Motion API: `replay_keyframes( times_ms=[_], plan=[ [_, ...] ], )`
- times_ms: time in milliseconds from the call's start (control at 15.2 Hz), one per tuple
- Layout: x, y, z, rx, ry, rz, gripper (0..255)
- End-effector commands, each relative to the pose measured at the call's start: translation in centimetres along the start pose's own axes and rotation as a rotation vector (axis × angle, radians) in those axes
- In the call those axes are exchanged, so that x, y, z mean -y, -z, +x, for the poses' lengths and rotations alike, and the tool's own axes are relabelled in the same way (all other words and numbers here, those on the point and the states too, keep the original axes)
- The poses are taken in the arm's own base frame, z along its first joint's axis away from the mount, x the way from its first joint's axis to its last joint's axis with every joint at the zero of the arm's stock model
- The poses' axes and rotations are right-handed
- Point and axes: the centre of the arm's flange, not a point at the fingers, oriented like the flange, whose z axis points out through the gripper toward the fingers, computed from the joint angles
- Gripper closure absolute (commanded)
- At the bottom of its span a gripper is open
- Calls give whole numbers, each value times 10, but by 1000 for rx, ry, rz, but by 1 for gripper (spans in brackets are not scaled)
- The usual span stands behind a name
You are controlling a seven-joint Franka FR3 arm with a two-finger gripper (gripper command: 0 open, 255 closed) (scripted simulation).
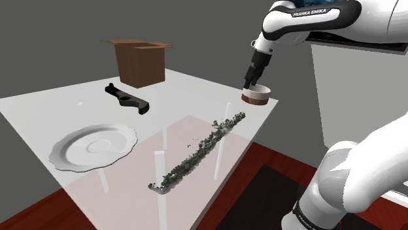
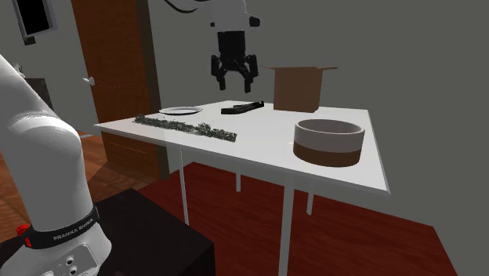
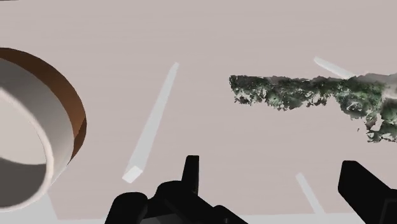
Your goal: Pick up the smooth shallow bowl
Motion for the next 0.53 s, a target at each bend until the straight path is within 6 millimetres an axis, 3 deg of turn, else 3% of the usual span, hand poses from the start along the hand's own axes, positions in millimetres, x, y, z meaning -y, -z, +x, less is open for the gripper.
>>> replay_keyframes(
  times_ms=[0, 462],
  plan=[
    [-19, -8, 8, 8, -1, -5, 0],
    [-103, -36, 29, 34, -9, -19, 0]
  ],
)
